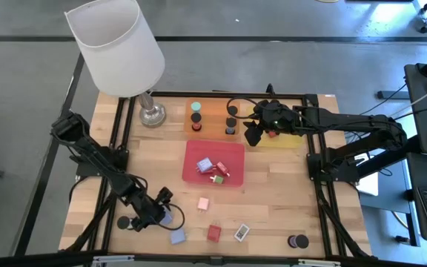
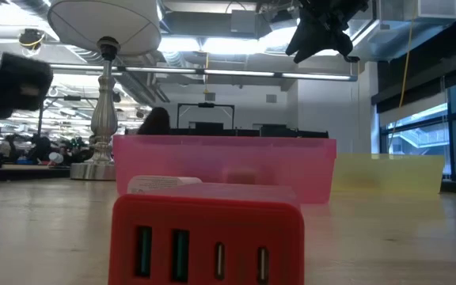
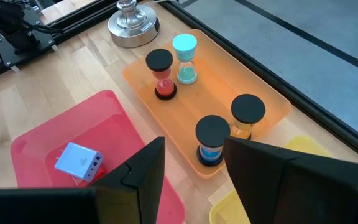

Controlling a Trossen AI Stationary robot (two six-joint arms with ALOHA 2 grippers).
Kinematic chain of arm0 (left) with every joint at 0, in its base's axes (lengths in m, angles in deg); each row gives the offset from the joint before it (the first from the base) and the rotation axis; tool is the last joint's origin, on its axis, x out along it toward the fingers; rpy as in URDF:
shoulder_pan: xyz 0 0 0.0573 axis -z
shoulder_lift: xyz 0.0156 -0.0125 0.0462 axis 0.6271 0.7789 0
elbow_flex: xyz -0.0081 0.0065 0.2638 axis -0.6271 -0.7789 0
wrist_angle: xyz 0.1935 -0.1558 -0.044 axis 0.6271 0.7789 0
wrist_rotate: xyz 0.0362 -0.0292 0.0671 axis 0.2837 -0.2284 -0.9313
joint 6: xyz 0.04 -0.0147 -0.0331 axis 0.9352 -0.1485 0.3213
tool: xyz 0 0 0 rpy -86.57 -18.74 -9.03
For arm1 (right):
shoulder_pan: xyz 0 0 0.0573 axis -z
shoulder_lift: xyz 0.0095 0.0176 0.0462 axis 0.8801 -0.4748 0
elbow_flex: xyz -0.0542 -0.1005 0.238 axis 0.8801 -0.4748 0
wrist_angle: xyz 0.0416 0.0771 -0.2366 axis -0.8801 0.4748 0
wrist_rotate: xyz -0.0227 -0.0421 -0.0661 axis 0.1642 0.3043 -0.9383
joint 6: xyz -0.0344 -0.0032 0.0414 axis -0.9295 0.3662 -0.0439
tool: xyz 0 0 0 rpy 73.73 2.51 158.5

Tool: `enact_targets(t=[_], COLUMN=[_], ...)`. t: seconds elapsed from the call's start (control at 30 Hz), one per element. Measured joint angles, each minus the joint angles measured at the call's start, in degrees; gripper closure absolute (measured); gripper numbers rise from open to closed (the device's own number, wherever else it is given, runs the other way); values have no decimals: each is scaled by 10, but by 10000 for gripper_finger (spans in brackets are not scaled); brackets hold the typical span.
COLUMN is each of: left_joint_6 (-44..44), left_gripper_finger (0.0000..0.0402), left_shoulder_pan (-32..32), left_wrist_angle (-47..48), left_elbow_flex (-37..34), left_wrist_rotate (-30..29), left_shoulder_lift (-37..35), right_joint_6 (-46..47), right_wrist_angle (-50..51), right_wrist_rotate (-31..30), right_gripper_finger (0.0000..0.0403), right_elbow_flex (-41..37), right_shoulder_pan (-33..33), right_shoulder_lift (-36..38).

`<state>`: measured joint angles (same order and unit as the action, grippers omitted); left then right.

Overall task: Pick & Place Office items
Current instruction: Put the top light blue charger adapter into the red bin

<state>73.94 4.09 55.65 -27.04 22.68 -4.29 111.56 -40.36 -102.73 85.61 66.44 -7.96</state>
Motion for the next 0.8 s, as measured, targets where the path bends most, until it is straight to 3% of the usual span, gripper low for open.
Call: enact_targets(t=[0.2,0.4,0.53,0.73,0.8], left_joint_6=[3,-65,-89,-99,-114], left_gripper_finger=[80,83,112,187,189], left_shoulder_pan=[-8,-11,-11,-11,-11], left_wrist_angle=[-4,-7,-6,-7,-8], left_elbow_flex=[0,0,0,0,0], left_wrist_rotate=[1,-11,-27,-30,-30], left_shoulder_lift=[31,39,39,39,39], right_joint_6=[0,0,0,0,0], right_wrist_angle=[0,0,0,0,0], right_wrist_rotate=[0,0,0,0,0], right_gripper_finger=[236,236,236,236,236], right_elbow_flex=[0,0,0,0,0], right_shoulder_pan=[0,0,0,0,0], right_shoulder_lift=[0,0,0,0,0])
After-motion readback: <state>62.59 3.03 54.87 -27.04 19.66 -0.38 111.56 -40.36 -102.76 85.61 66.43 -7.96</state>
